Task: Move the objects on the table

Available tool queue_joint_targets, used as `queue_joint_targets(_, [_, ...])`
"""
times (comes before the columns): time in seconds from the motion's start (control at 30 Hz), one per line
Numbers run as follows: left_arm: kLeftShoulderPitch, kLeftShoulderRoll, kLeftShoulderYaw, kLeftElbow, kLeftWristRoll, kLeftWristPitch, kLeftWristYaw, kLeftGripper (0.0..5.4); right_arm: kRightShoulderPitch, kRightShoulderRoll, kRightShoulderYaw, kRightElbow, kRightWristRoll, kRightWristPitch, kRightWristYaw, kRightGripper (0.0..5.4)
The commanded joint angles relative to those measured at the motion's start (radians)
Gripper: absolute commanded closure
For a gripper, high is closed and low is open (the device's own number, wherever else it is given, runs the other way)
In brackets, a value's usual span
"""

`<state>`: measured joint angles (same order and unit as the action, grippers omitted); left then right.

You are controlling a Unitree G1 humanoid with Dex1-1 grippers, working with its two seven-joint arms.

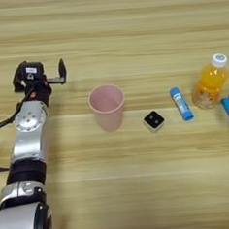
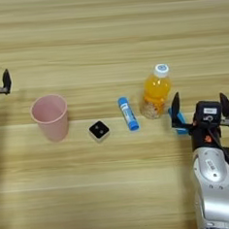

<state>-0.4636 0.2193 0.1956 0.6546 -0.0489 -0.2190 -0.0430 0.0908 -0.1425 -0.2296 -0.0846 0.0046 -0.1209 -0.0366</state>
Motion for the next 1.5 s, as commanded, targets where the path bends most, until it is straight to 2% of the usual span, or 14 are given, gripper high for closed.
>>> queue_joint_targets(0.03, [-0.021,-0.007,0.001,0.048,0.005,-0.020,0.028,0.02,0.004,-0.003,-0.001,-0.019,0.010,-0.007,0.009,0.00])
queue_joint_targets(0.2, [0.030,-0.022,-0.023,0.003,0.015,-0.034,0.033,0.02,0.016,-0.002,0.004,-0.043,0.011,-0.012,0.017,0.00])
queue_joint_targets(0.43, [0.178,-0.057,-0.069,-0.186,0.018,-0.015,0.021,0.02,0.059,0.000,-0.003,-0.113,0.027,-0.004,0.034,0.00])
queue_joint_targets(0.53, [0.219,-0.066,-0.081,-0.259,0.023,0.002,0.029,0.02,0.079,-0.001,-0.004,-0.135,0.039,-0.005,0.045,0.00])
queue_joint_targets(0.73, [0.232,-0.071,-0.080,-0.298,0.018,0.027,0.041,0.02,0.109,0.001,0.019,-0.188,0.101,-0.006,0.108,0.00])
queue_joint_targets(0.87, [0.232,-0.073,-0.078,-0.305,0.019,0.031,0.045,0.02,0.125,-0.001,0.075,-0.223,0.122,-0.011,0.171,0.00])
queue_joint_targets(1.0, [0.234,-0.076,-0.077,-0.311,0.020,0.033,0.052,0.02,0.128,0.003,0.101,-0.242,0.177,0.020,0.215,0.00])
queue_joint_targets(1.07, [0.234,-0.077,-0.077,-0.313,0.021,0.034,0.054,0.02,0.126,0.000,0.113,-0.244,0.180,0.032,0.226,0.00])
queue_joint_targets(1.23, [0.234,-0.079,-0.080,-0.315,0.021,0.035,0.054,0.02,0.090,-0.006,0.100,-0.208,0.170,0.072,0.204,0.00])
queue_joint_targets(1.5, [0.237,-0.086,-0.087,-0.318,0.024,0.034,0.062,0.02,0.017,-0.035,0.094,-0.141,0.170,0.113,0.221,0.00])
